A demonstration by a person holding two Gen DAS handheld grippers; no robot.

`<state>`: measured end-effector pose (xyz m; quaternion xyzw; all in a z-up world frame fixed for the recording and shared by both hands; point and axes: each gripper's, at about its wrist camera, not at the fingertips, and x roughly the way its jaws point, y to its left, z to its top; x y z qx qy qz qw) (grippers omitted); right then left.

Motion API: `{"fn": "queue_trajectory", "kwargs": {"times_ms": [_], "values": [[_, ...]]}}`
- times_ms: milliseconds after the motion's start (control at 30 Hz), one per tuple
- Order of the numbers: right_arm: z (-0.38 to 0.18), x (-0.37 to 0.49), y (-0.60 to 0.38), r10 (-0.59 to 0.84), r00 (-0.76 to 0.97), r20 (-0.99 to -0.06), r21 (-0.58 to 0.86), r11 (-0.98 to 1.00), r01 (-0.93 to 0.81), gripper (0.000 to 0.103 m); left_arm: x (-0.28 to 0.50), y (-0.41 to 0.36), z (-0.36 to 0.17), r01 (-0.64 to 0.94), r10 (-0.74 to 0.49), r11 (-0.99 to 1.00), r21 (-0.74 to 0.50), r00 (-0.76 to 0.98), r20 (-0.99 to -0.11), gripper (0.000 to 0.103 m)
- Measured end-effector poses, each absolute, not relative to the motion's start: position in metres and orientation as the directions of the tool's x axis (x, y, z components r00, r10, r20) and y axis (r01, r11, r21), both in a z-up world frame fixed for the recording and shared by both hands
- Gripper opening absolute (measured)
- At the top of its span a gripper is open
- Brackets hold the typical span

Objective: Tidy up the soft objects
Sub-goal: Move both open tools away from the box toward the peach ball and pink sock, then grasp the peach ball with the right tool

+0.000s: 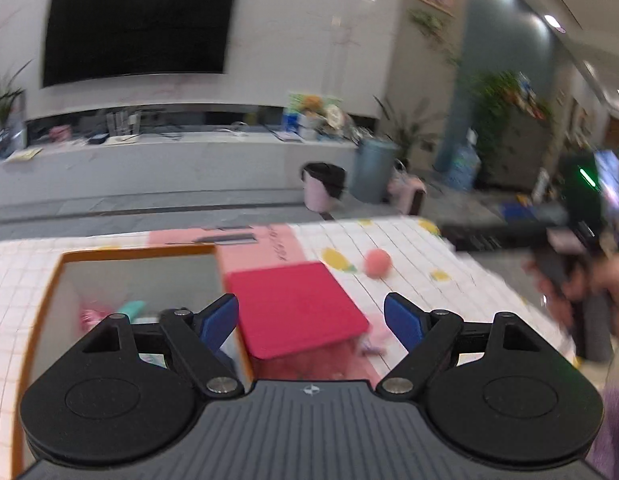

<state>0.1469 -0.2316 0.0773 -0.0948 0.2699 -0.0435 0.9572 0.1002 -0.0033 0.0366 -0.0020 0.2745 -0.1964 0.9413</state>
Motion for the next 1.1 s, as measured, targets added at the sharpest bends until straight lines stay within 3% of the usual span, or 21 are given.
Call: {"fn": "queue_trajectory", "kwargs": {"times_ms": [200,367,667,933,1033,1100], "values": [[0.059,0.198,-0.254,-0.113,0.813,-0.571,-0.122,0.991,0.051,0.101,0.098,-0.040,0.012,0.442,-0.378,0.897,-0.027,0.732,-0.567,0.097],[0.031,0.246,-0.273,-0.048,0.767,-0.640,0.039,0.995,0.095,0.100,0.089,-0.053,0.001,0.477,-0.385,0.879,0.022,0.735,-0.558,0.097],[-0.036,0.305,-0.286,-0.008,0.723,-0.691,0.095,0.990,0.101,0.100,0.082,-0.062,-0.018,0.490,-0.410,0.871,0.035,0.764,-0.497,0.097],[-0.072,0.337,-0.286,-0.036,0.703,-0.711,-0.003,0.999,0.048,0.071,0.072,-0.078,-0.032,0.491,-0.357,0.854,0.168,0.791,-0.497,0.097],[-0.080,0.344,-0.288,-0.022,0.693,-0.721,0.011,0.999,0.043,0.051,0.071,-0.077,-0.036,0.508,-0.369,0.850,0.140,0.764,-0.530,0.097],[-0.083,0.344,-0.292,-0.019,0.695,-0.719,0.024,0.998,0.052,0.050,0.075,-0.076,-0.037,0.542,-0.404,0.837,0.076,0.706,-0.581,0.097]]}}
